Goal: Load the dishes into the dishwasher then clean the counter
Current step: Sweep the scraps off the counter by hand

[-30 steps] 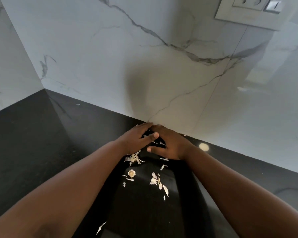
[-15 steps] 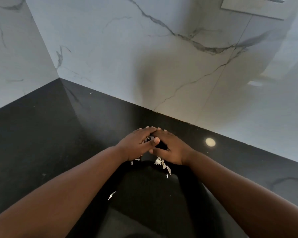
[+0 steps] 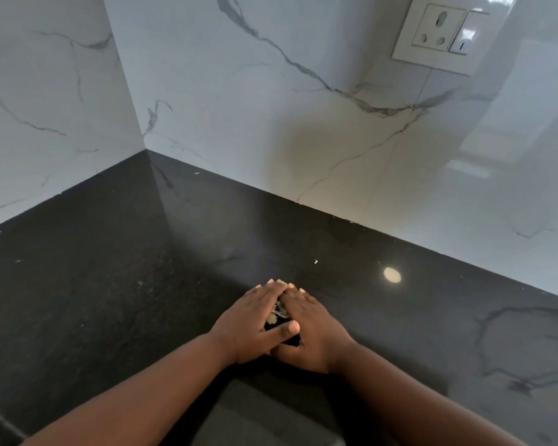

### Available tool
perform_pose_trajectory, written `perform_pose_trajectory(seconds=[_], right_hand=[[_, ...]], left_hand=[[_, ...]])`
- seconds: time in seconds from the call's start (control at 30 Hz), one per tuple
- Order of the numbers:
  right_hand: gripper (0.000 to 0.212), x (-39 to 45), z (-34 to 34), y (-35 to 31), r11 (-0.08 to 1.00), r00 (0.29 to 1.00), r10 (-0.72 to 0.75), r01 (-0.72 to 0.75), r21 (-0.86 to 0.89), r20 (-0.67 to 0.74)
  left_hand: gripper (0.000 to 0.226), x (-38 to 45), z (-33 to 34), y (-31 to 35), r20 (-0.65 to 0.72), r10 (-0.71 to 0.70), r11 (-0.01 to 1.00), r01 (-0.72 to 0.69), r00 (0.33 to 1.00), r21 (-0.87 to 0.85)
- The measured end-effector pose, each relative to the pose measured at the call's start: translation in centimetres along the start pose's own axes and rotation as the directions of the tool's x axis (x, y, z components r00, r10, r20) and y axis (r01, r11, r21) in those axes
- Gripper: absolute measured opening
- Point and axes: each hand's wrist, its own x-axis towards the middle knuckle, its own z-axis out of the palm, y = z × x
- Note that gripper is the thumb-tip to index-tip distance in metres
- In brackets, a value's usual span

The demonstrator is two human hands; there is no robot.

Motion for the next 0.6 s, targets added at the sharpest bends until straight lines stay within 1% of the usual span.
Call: perform_pose_trajectory(seconds=[0.17,0.23,0.27,0.3,0.33,0.37,0.4,0.43,0.47,0.5,0.53,0.57,0.6], right_hand=[[0.102,-3.2,1.8,-3.4,0.998,0.998,0.059,-0.059,0.001,0.000],[0.102,-4.4,2.5,-4.4,0.997,0.997,0.072,-0.072,0.022,-0.024],[0.101,-4.9,2.8,-4.9,0.997,0.997,0.068,-0.067,0.037,-0.037],[0.101,-5.3,3.1,-5.2,0.996,0.996,0.067,-0.063,0.064,-0.053],[0.102,-5.6,3.2,-5.3,0.989,0.994,0.082,-0.072,0.133,-0.068],[0.105,-5.8,3.2,-5.4,0.962,0.988,0.125,-0.099,0.256,-0.086],[0.105,-5.8,2.8,-5.4,0.905,0.973,0.202,-0.143,0.402,-0.108],[0.100,-5.6,2.2,-5.1,0.835,0.948,0.288,-0.181,0.520,-0.133],[0.089,-5.4,1.5,-4.5,0.784,0.919,0.357,-0.200,0.588,-0.164],[0.075,-5.0,0.6,-3.7,0.775,0.894,0.403,-0.220,0.592,-0.196],[0.065,-4.6,-0.2,-2.7,0.794,0.880,0.423,-0.246,0.556,-0.216],[0.062,-4.2,-1.2,-1.5,0.825,0.880,0.421,-0.272,0.496,-0.217],[0.064,-3.8,-2.2,-0.3,0.855,0.891,0.412,-0.304,0.419,-0.193]], left_hand=[[0.119,-3.8,1.6,1.4,-0.046,-0.010,1.000,0.009,0.999,-0.022],[0.115,-5.0,2.1,2.1,-0.077,-0.012,0.998,0.008,0.997,-0.059],[0.111,-5.5,2.3,2.6,-0.084,-0.024,0.993,0.014,0.996,-0.113],[0.107,-5.7,2.2,2.9,-0.079,-0.050,0.973,0.031,0.996,-0.229],[0.104,-5.8,1.9,3.0,-0.071,-0.089,0.912,0.053,0.993,-0.407],[0.104,-5.6,1.5,2.9,-0.057,-0.136,0.808,0.077,0.989,-0.584],[0.106,-5.4,0.9,2.7,-0.048,-0.184,0.704,0.098,0.982,-0.703],[0.108,-5.2,0.1,2.4,-0.053,-0.234,0.641,0.113,0.971,-0.759],[0.108,-5.1,-0.8,1.9,-0.065,-0.276,0.639,0.132,0.959,-0.758],[0.108,-5.2,-1.5,1.3,-0.090,-0.282,0.672,0.130,0.955,-0.730],[0.108,-5.8,-2.1,0.9,-0.115,-0.273,0.724,0.125,0.955,-0.678],[0.109,-6.4,-2.4,0.5,-0.117,-0.246,0.780,0.125,0.962,-0.613],[0.110,-7.1,-2.6,0.1,-0.100,-0.210,0.838,0.127,0.973,-0.531]])
